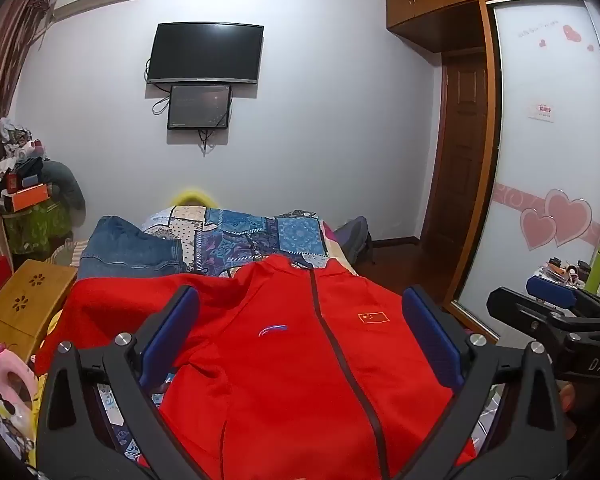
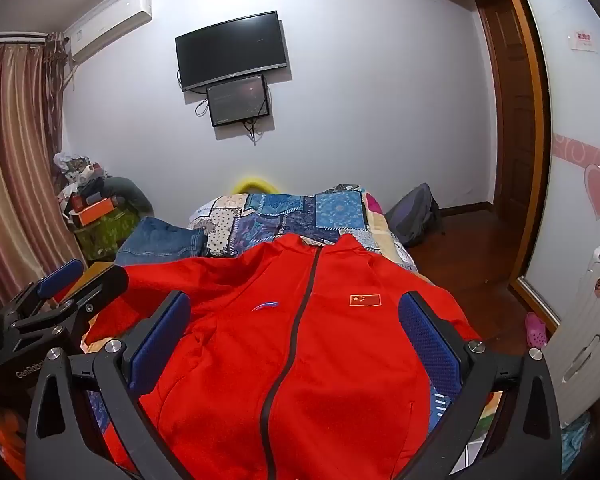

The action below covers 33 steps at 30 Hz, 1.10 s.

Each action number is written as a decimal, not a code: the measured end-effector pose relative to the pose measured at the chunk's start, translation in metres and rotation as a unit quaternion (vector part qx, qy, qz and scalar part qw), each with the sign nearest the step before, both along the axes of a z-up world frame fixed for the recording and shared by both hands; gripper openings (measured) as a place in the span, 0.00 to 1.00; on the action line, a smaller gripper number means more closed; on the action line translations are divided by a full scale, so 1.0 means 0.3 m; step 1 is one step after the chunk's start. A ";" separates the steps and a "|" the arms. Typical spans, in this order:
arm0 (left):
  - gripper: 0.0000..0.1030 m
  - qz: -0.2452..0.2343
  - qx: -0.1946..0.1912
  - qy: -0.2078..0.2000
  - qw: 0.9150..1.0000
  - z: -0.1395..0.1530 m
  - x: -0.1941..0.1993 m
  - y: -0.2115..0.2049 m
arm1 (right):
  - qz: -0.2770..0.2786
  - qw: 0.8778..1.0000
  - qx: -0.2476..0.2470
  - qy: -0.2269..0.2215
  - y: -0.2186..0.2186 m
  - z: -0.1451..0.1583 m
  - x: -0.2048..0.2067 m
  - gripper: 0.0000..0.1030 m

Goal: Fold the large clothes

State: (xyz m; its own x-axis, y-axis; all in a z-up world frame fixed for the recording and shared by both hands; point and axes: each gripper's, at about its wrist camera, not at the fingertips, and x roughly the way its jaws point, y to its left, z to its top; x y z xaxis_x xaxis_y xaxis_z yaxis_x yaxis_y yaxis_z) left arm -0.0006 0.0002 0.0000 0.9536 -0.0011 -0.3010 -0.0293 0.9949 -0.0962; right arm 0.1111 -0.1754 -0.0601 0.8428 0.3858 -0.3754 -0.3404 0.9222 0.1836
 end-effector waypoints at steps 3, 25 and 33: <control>0.99 -0.001 -0.002 0.002 1.000 0.000 -0.003 0.003 | 0.000 1.000 -0.001 0.000 0.000 0.000 0.000 1.00; 0.99 0.000 0.000 0.011 1.000 -0.023 0.011 0.016 | -0.001 1.000 -0.006 0.001 0.001 0.000 0.003 1.00; 0.99 0.000 0.000 0.013 1.000 -0.033 0.016 0.017 | 0.000 1.000 -0.006 0.001 0.000 -0.001 0.004 1.00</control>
